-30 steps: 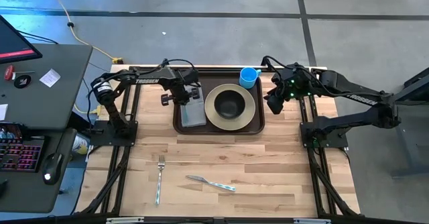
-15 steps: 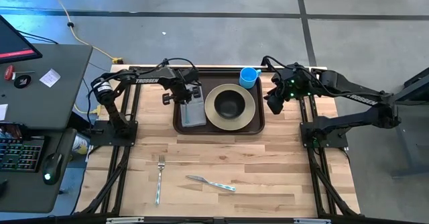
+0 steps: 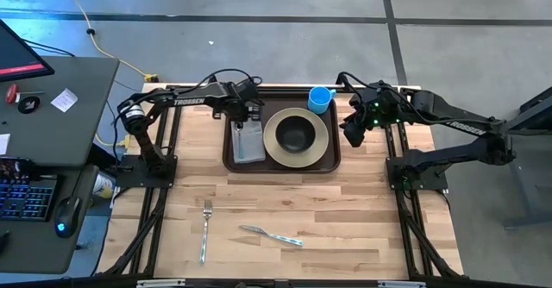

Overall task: Set up tray
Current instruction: Adjust the gray napkin on the brown tray

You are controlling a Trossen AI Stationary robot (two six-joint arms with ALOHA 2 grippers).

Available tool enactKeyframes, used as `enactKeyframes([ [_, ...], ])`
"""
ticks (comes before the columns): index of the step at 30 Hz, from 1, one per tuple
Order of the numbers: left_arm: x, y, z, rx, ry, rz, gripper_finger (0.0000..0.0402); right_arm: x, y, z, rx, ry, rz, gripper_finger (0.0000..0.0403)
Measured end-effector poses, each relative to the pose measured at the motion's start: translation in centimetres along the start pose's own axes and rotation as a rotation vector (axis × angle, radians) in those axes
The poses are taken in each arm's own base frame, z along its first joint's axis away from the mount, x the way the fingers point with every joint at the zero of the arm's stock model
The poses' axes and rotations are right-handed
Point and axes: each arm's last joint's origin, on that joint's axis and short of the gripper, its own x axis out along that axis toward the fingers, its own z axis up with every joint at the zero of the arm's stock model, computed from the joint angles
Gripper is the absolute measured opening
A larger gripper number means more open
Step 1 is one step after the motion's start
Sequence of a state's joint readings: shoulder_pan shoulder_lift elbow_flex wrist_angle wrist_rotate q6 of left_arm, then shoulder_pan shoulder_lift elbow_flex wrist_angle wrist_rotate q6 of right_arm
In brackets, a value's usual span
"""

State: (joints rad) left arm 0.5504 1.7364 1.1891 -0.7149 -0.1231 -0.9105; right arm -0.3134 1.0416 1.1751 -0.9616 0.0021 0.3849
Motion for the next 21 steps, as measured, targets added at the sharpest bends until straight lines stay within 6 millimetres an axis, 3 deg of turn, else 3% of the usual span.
enactKeyframes([
  [7, 0.1, -0.1, 0.2, 0.067, -0.038, 0.014, 0.0034, 0.0, -0.1, 0.0, 0.014, -0.012, -0.029, 0.0119],
  [21, 0.2, 0.1, 1.8, 0.144, -0.097, -0.049, 0.0050, 0.0, -0.2, 0.1, 0.071, -0.038, -0.084, 0.0119],
])
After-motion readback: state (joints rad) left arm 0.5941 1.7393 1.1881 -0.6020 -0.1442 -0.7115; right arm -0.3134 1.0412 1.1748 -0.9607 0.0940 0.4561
